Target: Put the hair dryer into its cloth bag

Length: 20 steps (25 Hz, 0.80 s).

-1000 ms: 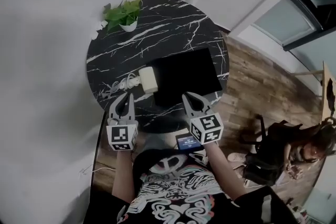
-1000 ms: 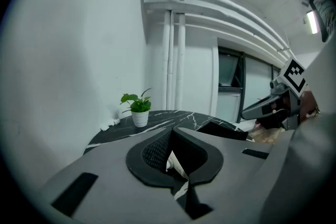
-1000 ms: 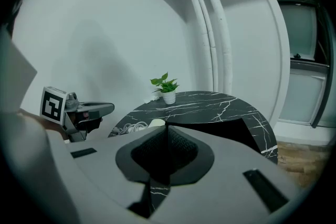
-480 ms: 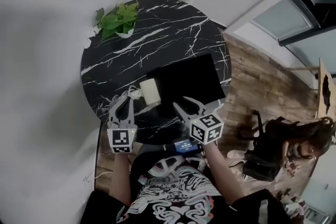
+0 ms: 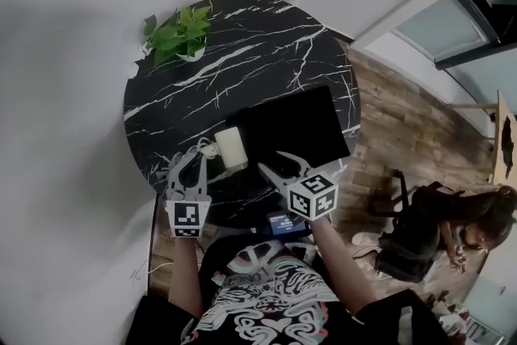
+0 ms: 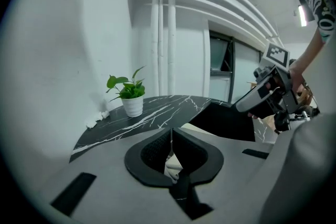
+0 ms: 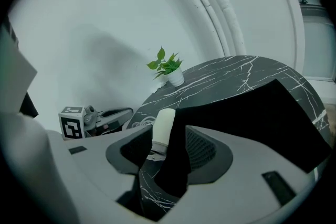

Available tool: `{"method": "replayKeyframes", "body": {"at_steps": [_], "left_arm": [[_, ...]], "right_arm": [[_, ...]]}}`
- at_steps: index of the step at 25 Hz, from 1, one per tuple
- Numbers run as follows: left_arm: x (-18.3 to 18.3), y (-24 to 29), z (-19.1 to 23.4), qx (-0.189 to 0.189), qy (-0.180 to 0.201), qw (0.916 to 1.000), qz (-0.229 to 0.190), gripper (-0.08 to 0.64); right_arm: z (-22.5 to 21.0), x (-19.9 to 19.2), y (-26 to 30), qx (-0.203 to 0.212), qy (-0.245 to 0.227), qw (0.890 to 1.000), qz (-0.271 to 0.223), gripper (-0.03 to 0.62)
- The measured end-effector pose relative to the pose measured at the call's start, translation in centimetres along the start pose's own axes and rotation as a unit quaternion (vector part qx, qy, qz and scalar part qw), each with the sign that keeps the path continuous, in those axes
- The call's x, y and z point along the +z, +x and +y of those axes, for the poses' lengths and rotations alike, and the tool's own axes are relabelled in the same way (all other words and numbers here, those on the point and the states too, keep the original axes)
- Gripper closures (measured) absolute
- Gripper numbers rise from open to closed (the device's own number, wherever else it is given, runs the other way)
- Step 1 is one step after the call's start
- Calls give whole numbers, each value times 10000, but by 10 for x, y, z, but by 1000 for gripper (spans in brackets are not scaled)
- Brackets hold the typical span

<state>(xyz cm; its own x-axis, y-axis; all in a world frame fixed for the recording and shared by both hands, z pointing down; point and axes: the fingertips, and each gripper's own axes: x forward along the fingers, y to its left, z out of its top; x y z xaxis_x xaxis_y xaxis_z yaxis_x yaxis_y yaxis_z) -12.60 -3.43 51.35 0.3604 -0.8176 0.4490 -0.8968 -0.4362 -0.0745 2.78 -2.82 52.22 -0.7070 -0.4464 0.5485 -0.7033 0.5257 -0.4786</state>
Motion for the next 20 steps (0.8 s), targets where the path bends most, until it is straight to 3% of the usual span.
{"method": "replayKeyframes", "body": {"at_steps": [4, 7, 12, 20], "left_arm": [[-9, 0, 6, -126, 148, 9997, 152, 541], [-26, 0, 10, -242, 412, 9976, 497, 428], [-60, 6, 5, -542, 825, 9889, 1112, 322], [-87, 24, 4, -704, 1526, 9754, 1428, 258]], "right_arm": [[-1, 1, 15, 184, 63, 9997, 130, 436], [0, -2, 27, 320, 125, 9991, 241, 434], [1, -10, 47, 521, 267, 9973, 453, 432], [0, -22, 72, 885, 718, 9911, 689, 416]]}}
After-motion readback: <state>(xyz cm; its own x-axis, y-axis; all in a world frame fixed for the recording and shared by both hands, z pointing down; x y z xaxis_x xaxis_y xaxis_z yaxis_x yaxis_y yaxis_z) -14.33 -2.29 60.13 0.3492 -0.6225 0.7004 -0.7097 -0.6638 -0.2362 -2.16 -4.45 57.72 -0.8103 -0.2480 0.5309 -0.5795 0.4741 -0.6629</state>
